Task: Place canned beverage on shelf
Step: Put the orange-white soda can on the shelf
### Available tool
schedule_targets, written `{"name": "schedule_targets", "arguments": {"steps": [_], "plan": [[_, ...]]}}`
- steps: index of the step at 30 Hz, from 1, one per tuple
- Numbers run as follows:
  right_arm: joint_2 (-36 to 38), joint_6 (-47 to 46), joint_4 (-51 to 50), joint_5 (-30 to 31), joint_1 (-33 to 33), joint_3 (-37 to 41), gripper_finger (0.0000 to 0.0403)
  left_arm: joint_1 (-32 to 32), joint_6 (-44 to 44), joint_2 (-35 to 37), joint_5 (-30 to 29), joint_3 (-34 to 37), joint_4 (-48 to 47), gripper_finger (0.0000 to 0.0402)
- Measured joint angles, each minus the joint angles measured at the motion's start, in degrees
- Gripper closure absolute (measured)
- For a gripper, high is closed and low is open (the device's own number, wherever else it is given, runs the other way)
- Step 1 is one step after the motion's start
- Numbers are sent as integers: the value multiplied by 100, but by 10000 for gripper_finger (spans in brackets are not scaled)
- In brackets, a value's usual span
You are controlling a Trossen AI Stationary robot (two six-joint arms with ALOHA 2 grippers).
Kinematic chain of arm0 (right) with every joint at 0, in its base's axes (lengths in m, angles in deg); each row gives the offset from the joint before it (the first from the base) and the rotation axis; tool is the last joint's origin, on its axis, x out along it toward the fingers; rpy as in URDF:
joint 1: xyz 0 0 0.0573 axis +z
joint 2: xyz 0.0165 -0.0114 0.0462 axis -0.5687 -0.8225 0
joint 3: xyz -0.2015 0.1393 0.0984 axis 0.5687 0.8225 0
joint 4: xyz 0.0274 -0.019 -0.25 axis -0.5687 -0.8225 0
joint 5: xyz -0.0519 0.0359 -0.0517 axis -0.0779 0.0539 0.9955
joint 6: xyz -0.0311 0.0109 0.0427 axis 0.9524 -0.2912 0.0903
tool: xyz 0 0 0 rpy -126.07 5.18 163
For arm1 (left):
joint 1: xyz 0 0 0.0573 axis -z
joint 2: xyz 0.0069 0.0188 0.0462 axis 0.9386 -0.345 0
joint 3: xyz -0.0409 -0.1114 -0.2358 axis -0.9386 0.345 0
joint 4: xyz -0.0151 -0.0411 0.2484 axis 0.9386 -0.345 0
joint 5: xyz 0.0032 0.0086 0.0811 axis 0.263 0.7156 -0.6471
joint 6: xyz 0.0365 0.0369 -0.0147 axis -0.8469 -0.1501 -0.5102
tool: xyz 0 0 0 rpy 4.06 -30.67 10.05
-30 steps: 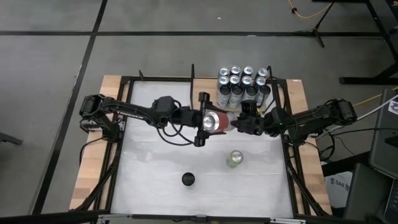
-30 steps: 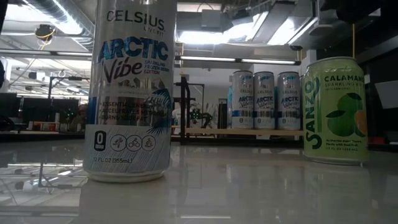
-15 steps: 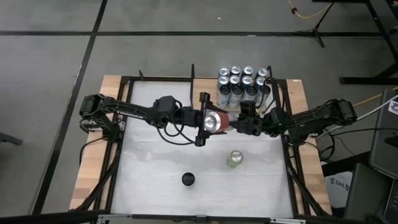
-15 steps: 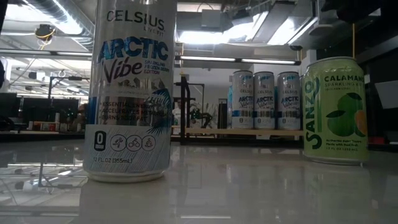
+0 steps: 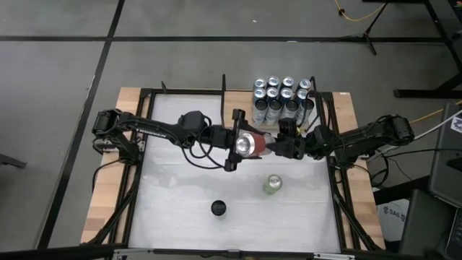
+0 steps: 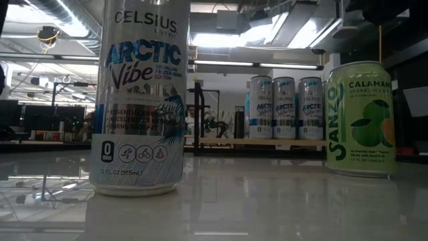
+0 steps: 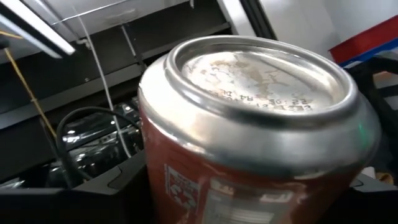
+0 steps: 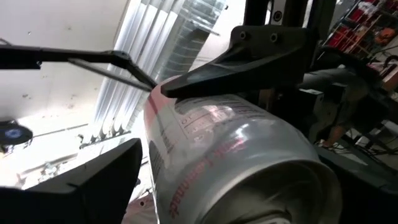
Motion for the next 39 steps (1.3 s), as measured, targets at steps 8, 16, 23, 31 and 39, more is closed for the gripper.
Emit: {"name": "schedule_targets", "arguments": {"steps": [8,16,23,31,39], "plan": [[-4,-1,82,-114,0,0,39,-6,-20,0,268,-8,38,124],[-7,-5,81,-125,0,0,102,-2,-22,0,296,-11,54,119],[-7,-7,92,-116,0,0,91,7,-2,6,101,-11,25,81],[9,21,148,-121,-4,0,100,14,192,11,-180,-9,-39,69],[9,8,126,-121,-4,0,102,12,499,11,-218,-9,-113,66]]}}
